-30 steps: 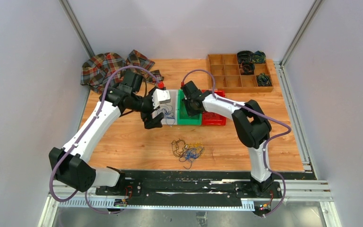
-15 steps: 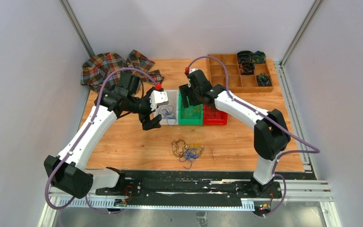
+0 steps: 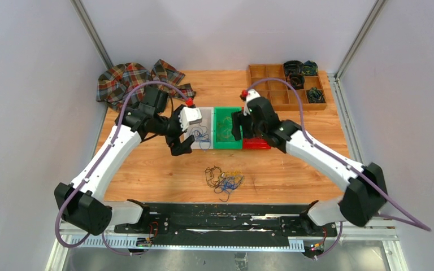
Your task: Untangle the cables
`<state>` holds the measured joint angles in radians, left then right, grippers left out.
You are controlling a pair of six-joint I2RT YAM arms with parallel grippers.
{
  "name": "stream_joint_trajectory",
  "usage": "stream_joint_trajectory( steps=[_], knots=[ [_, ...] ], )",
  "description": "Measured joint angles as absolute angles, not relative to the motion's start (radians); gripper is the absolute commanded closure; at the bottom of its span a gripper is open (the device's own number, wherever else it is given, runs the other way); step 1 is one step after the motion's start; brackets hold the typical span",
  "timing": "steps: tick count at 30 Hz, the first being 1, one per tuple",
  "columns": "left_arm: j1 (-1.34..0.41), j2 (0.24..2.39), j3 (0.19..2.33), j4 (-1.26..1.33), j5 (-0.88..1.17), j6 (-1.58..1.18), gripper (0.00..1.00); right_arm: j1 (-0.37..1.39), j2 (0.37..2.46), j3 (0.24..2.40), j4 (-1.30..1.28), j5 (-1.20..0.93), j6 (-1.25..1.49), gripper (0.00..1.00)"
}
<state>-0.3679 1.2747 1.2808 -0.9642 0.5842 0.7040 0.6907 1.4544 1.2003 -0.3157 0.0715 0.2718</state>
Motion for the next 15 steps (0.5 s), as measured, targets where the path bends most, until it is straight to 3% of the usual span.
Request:
stream_joint_trajectory(
  steps=[5, 15],
  knots=[
    [-0.406, 1.293, 1.207, -0.964, 0.582, 0.696, 0.05, 0.707, 1.221, 0.925, -0.253, 0.035, 0.318, 0.49],
    [-0.587, 1.411, 1.075, -0.839, 0.572, 0.619, 0.06, 0.775, 0.945, 0.606, -0.270, -0.020, 0.443, 0.50]
  ],
)
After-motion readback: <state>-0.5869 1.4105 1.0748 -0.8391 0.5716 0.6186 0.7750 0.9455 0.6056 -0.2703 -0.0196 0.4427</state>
